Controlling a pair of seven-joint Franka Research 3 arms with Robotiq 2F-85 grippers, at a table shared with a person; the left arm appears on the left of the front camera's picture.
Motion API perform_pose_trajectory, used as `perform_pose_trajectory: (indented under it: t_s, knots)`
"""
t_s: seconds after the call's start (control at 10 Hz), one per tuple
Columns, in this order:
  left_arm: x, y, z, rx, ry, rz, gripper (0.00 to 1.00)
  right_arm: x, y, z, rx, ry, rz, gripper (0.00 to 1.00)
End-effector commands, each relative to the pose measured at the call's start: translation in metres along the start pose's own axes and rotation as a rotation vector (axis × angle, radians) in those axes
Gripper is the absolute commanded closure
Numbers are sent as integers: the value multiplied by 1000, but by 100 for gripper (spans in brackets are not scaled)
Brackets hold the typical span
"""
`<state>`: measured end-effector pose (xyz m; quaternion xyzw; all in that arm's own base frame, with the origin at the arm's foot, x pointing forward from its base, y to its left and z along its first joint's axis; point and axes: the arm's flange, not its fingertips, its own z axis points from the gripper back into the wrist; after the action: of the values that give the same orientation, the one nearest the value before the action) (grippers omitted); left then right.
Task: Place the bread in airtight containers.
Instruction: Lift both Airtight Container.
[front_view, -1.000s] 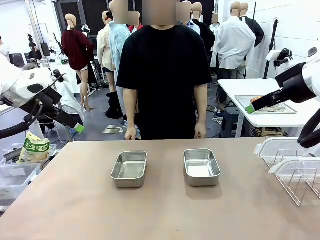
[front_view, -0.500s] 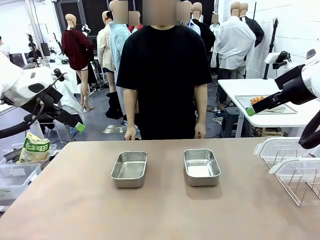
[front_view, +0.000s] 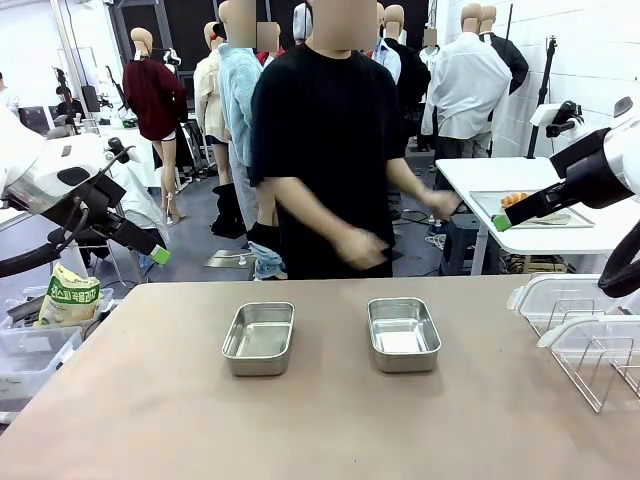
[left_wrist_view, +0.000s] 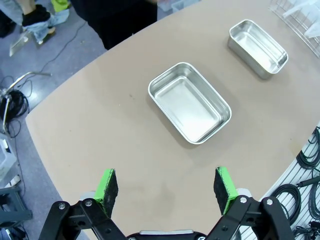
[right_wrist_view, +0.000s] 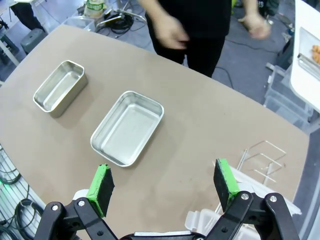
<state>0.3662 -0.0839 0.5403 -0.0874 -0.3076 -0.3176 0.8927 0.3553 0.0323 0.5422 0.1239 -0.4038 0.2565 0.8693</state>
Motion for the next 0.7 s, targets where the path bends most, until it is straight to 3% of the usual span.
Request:
perform_pose_trajectory:
  t_s: [0.0, 0.6]
  knots:
    - [-1, 1, 0, -10, 0, 2, 0, 0, 1, -1, 7, -6, -9, 0]
    - [-1, 1, 0, -10, 0, 2, 0, 0, 1, -1, 7, -6, -9, 0]
